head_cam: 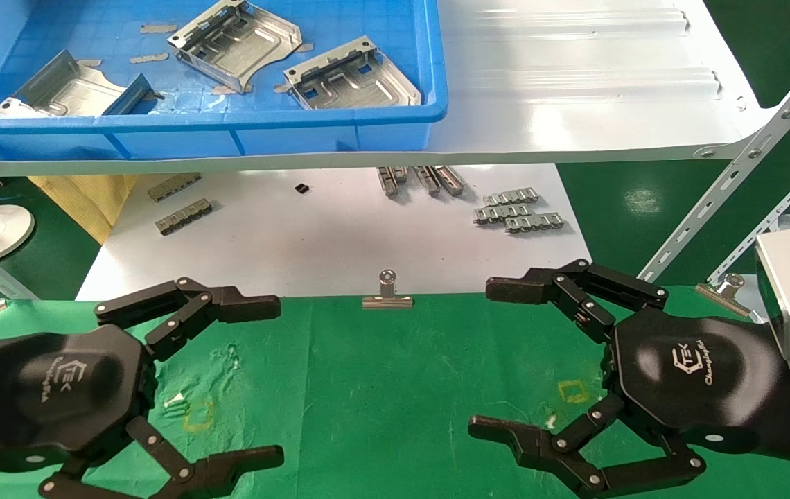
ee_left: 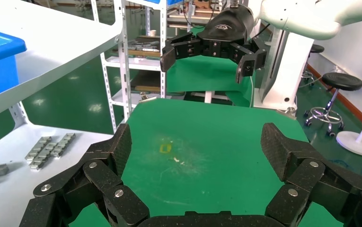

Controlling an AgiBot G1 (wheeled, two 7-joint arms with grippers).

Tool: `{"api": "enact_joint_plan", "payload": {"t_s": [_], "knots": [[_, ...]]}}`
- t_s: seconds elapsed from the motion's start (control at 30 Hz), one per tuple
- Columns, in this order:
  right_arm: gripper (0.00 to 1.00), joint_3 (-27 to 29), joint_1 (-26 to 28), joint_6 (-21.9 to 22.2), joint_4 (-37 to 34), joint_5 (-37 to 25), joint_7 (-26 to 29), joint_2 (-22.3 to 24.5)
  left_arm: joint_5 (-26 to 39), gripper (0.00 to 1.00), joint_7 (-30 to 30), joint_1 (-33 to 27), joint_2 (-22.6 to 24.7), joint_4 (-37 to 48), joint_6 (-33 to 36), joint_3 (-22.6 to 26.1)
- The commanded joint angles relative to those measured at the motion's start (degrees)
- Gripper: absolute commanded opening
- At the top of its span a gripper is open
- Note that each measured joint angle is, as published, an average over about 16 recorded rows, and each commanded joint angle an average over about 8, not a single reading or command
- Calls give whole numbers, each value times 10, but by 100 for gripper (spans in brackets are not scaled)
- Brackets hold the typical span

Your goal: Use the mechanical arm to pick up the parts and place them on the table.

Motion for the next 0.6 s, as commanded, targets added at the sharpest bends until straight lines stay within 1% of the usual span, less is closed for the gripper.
{"api": "enact_joint_plan", "payload": {"t_s": [0.03,0.2,0.47,0.6], "knots": [[100,0,0,0,0,0,0,0,0,100,0,0,0,0,0,0],[100,0,0,0,0,0,0,0,0,100,0,0,0,0,0,0],[0,0,0,0,0,0,0,0,0,100,0,0,0,0,0,0],[0,0,0,0,0,0,0,0,0,100,0,0,0,0,0,0]]}}
